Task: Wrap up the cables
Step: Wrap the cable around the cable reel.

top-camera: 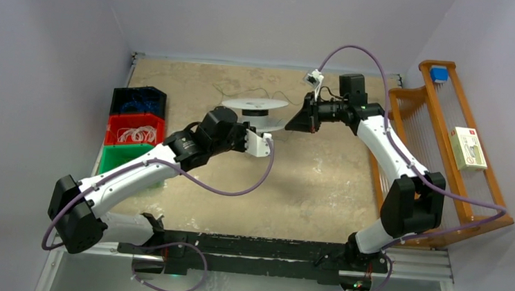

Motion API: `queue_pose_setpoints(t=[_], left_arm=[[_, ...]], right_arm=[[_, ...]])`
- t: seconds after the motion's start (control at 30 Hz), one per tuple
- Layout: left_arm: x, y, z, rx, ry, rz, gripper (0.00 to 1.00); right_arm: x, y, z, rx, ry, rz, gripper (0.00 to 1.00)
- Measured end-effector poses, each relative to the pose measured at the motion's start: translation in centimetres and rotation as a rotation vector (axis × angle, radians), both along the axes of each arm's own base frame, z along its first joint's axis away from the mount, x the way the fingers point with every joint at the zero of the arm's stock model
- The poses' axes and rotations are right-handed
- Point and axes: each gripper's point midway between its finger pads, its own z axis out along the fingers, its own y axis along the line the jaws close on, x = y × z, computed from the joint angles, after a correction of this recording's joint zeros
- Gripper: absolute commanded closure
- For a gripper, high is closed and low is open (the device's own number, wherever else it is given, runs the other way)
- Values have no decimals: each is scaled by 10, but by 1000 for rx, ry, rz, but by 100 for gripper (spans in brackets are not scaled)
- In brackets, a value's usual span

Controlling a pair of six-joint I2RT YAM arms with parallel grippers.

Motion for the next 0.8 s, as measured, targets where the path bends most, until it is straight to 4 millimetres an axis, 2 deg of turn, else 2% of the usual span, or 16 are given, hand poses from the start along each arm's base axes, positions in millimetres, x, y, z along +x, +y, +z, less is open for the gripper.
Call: queue_pose_setpoints(t=[0.37,0.8], left_arm=[[4,-6,-4,87,-74,-6,100],[9,-7,-9,168,-193,3,100]], right_arm=[[-2,5,-4,-24,2,0,100],[11,1,-25,-90,48,-76,100]])
